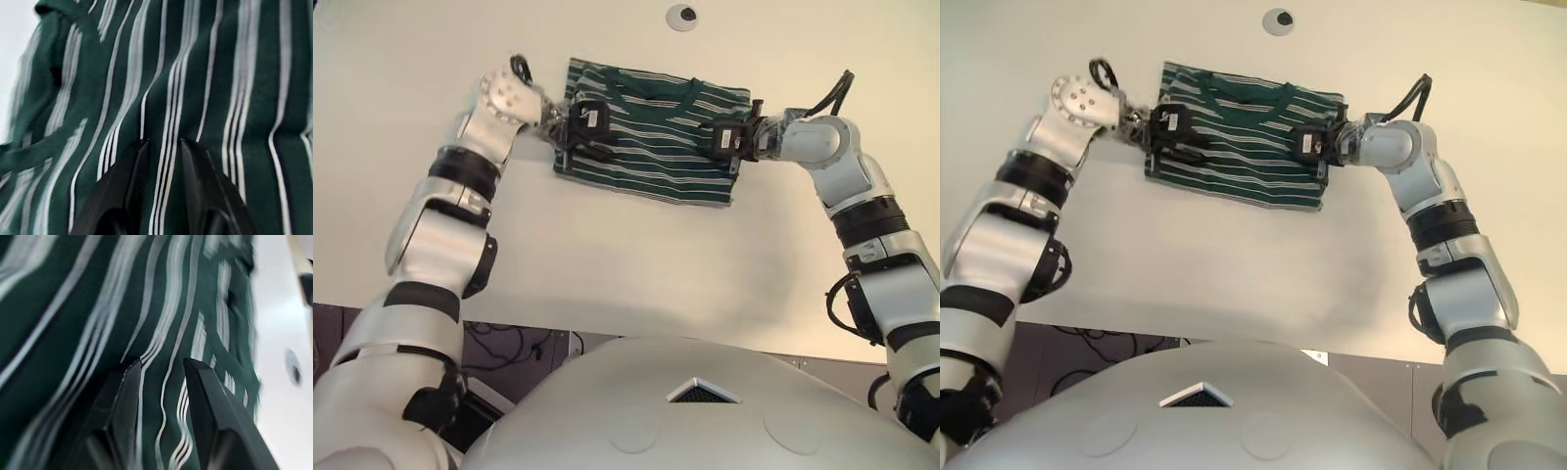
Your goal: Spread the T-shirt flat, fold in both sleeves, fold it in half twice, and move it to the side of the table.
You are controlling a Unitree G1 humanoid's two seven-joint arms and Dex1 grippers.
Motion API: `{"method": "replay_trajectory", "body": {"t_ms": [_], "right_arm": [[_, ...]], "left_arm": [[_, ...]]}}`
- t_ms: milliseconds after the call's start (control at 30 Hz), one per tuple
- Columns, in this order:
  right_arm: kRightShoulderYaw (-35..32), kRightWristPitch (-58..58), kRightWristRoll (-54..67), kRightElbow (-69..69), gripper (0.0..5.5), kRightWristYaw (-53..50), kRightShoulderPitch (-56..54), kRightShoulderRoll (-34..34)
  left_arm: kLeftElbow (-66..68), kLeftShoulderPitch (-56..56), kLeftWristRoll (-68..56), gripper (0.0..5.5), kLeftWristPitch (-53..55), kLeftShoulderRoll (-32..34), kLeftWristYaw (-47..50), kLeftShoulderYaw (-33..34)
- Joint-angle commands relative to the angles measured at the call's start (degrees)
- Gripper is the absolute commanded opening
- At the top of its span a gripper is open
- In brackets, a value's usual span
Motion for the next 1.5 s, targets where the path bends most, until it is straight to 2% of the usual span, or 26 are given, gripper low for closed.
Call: {"method": "replay_trajectory", "body": {"t_ms": [33, 100, 167, 233, 267, 300, 367, 400, 433, 500, 533, 600, 700, 833, 967, 1100, 1167, 1367, 1433, 1500], "right_arm": [[0.85, 18.66, 20.62, -19.05, 1.59, 5.87, 1.99, 15.46], [-4.7, 19.18, 22.21, -18.47, 1.59, -1.78, 1.9, 19.44], [-8.73, 18.24, 21.82, -17.97, 1.59, -5.81, 2.98, 18.44], [-14.27, 19.7, 23.93, -18.58, 1.59, -9.56, 4.72, 17.27], [-17.11, 21.23, 25.5, -19.39, 1.59, -11.0, 5.94, 16.32], [-19.8, 23.36, 27.44, -20.61, 1.59, -11.3, 7.63, 14.75], [-25.18, 24.18, 32.81, -26.35, 1.63, -5.14, 16.26, 7.2], [-28.17, 25.86, 36.12, -29.85, 1.79, -0.35, 21.97, 2.65], [-30.87, 27.44, 38.95, -32.66, 1.96, 3.25, 27.21, -0.88], [-34.54, 27.04, 40.25, -36.51, 2.3, 7.51, 37.4, -5.86], [-34.43, 23.39, 37.63, -36.56, 2.54, 8.37, 41.66, -7.32], [-32.15, 15.31, 31.44, -35.04, 2.91, 8.39, 46.83, -8.7], [-26.28, 2.17, 20.61, -30.39, 3.38, 4.04, 46.45, -8.5], [-21.8, -12.09, 2.69, -22.63, 3.46, -9.64, 39.37, -7.49], [-15.75, -13.95, -8.58, -12.68, 3.46, -17.94, 31.52, -6.09], [-8.58, -15.44, -12.76, -4.23, 3.46, -18.32, 24.01, -5.77], [-5.63, -16.39, -13.84, -0.66, 3.23, -17.8, 20.84, -6.09], [-0.08, -19.48, -14.95, 5.51, 2.09, -17.43, 14.79, -6.79], [1.48, -20.14, -14.25, 7.06, 1.67, -15.81, 13.75, -7.28], [2.17, -20.73, -12.16, 8.0, 1.21, -13.94, 12.77, -7.35]], "left_arm": [[14.69, -16.47, 34.47, 1.14, -2.48, -5.31, 60.5, -22.05], [14.08, -19.55, 33.12, 1.14, -4.42, -5.79, 70.53, -18.7], [13.5, -18.8, 31.52, 1.14, -7.34, -4.28, 74.79, -15.93], [13.41, -15.97, 27.77, 1.14, -11.39, -1.44, 75.84, -11.7], [13.53, -13.91, 23.39, 1.14, -14.52, 0.1, 73.4, -7.7], [13.73, -11.4, 17.42, 1.14, -18.6, 1.27, 67.89, -2.96], [10.87, -1.67, 0.37, 1.46, -31.48, 5.53, 44.18, 4.95], [3.74, 6.07, -11.58, 1.63, -33.07, 9.49, 29.45, 6.17], [-3.63, 13.05, -21.33, 1.83, -31.91, 13.25, 18.4, 6.93], [-20.66, 27.29, -36.44, 2.11, -24.73, 22.6, 5.3, 5.89], [-26.75, 32.96, -40.26, 2.32, -21.56, 26.26, 2.34, 5.18], [-30.73, 38.13, -41.14, 2.66, -19.43, 28.37, 0.42, 5.26], [-28.78, 39.59, -30.1, 2.9, -22.56, 26.97, 1.1, 3.72], [-31.04, 40.77, -20.79, 2.9, -24.46, 22.14, 5.7, 6.0], [-29.74, 38.59, -14.23, 2.9, -25.52, 15.51, 9.2, 6.39], [-25.21, 34.81, -9.51, 2.9, -26.1, 10.48, 10.19, 6.16], [-22.66, 32.9, -8.72, 2.67, -26.58, 9.04, 9.14, 6.07], [-17.4, 29.31, -8.31, 1.63, -27.96, 6.24, 5.95, 6.13], [-17.01, 29.05, -9.91, 1.27, -27.59, 5.55, 3.14, 6.09], [-19.79, 29.8, -16.24, 0.89, -21.95, 4.73, -2.02, 7.51]]}}
